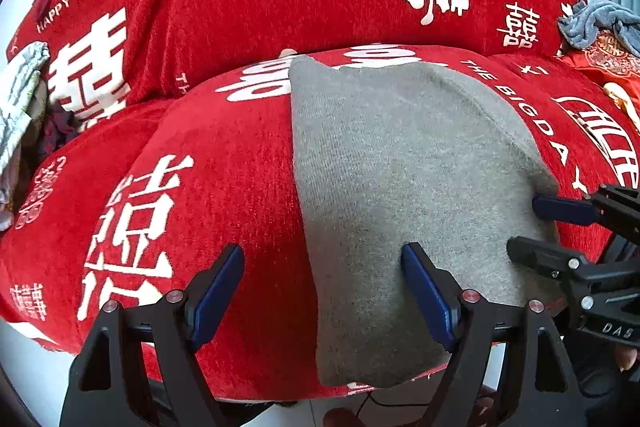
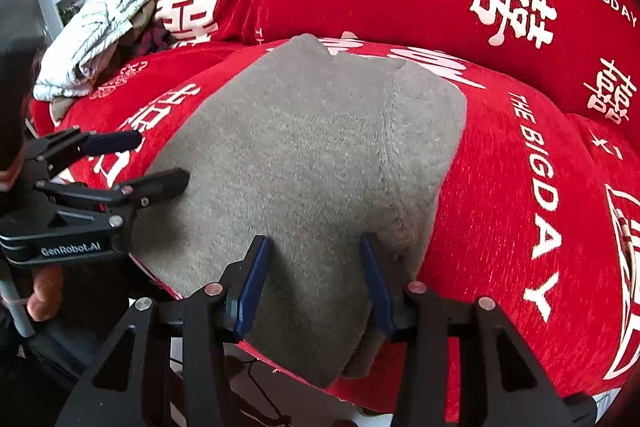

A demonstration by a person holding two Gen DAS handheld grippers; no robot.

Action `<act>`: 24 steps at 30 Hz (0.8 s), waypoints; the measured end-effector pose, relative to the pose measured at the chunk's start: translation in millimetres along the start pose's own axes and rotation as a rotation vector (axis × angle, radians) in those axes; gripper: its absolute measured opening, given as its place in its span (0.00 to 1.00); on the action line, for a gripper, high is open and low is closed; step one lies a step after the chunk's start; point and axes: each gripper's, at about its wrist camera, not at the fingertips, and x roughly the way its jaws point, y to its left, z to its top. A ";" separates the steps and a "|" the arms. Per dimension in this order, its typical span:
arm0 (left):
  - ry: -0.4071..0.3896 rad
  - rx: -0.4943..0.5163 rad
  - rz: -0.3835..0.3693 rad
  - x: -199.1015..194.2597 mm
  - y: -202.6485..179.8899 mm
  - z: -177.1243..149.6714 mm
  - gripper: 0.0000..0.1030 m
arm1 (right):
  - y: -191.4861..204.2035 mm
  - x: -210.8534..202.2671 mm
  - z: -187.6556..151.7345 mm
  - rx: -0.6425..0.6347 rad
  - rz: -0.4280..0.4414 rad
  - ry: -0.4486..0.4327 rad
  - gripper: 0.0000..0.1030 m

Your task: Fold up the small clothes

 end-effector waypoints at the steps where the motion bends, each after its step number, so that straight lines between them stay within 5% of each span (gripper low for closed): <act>1: -0.010 0.007 0.010 -3.7 -2.3 0.3 0.80 | 1.6 -0.9 0.5 -0.003 -0.001 0.005 0.52; 9: -0.058 0.025 0.076 -18.1 -8.3 1.3 0.80 | 10.2 -6.5 2.0 0.001 0.012 -0.007 0.56; 15: -0.021 0.012 0.088 -4.8 -2.7 0.6 0.80 | -4.3 -7.3 32.6 0.061 0.002 -0.065 0.56; 20: -0.015 0.022 0.092 -2.3 -4.1 -1.2 0.80 | -10.9 26.2 52.5 0.089 0.019 0.030 0.56; 24: -0.033 0.015 0.092 -11.6 -3.8 0.4 0.80 | -1.9 11.7 51.1 0.085 -0.008 0.004 0.57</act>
